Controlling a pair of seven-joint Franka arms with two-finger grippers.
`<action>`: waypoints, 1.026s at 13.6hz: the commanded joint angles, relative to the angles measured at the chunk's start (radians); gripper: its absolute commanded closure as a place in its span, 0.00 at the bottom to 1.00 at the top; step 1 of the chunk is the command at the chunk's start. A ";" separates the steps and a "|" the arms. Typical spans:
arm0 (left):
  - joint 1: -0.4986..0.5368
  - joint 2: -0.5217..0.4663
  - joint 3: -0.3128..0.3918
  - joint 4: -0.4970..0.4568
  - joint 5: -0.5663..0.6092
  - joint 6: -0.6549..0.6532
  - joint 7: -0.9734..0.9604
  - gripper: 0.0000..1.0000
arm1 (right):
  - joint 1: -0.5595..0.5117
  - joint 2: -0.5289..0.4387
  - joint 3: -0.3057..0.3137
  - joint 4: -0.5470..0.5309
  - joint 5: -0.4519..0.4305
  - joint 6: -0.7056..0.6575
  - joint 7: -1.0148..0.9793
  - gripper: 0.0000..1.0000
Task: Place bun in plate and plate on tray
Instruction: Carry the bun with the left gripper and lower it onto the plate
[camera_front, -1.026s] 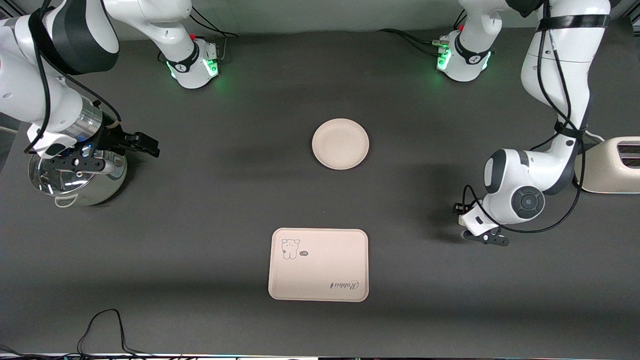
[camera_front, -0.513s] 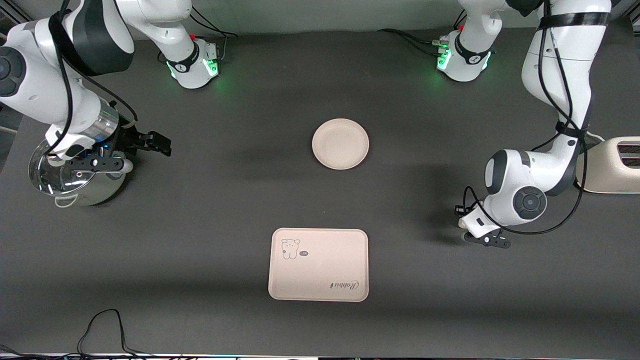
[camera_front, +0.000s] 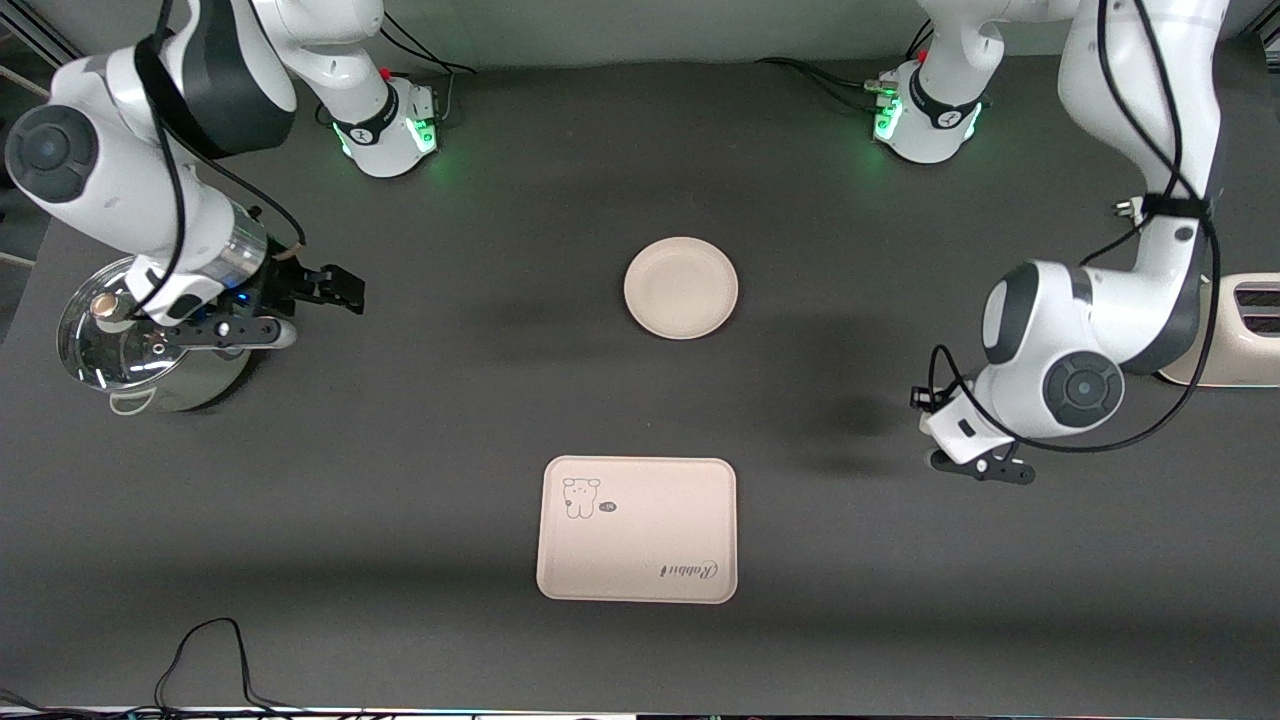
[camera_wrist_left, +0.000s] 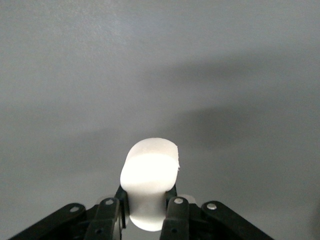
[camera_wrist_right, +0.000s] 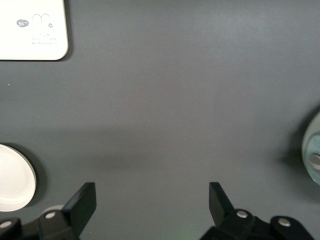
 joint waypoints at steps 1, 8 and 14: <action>-0.079 -0.105 -0.021 -0.015 -0.048 -0.087 -0.138 0.69 | 0.007 0.066 0.036 0.010 -0.002 0.082 0.020 0.00; -0.120 0.011 -0.314 -0.001 -0.058 0.142 -0.675 0.68 | 0.013 0.166 0.113 0.020 0.012 0.197 0.225 0.00; -0.324 0.108 -0.314 -0.062 0.036 0.271 -0.905 0.67 | 0.015 0.214 0.127 0.015 0.038 0.211 0.274 0.00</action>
